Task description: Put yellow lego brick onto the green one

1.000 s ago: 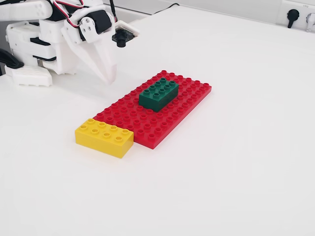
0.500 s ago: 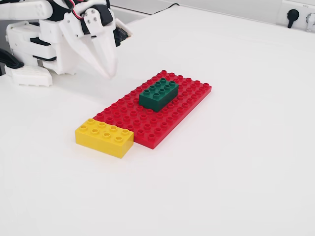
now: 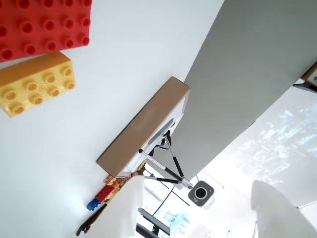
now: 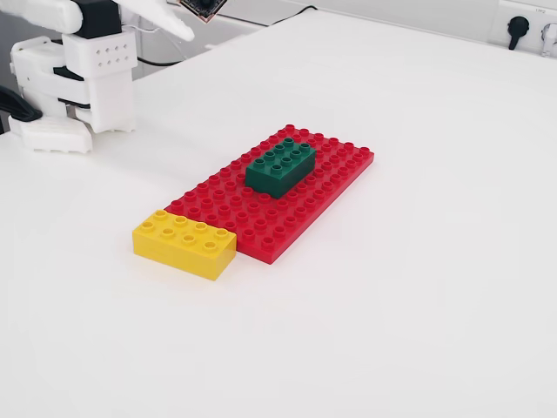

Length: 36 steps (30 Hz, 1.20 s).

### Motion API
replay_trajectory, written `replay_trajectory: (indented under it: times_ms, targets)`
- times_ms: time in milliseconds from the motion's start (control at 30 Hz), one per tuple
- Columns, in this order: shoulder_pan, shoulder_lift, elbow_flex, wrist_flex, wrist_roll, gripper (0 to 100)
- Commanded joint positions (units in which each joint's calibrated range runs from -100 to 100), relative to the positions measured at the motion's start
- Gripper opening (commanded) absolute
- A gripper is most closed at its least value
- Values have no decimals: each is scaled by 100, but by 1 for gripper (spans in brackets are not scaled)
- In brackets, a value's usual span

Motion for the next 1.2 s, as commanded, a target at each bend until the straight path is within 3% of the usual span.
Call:
replay_trajectory:
  times_ms: [0, 400, 933, 1167]
  targets:
    - [165, 886, -569, -496, 338, 26]
    - [726, 4053, -2566, -791, 1688, 27]
    - [770, 4682, -3009, 1709, 3596, 27]
    - [1064, 5922, -3415, 1735, 3946, 27]
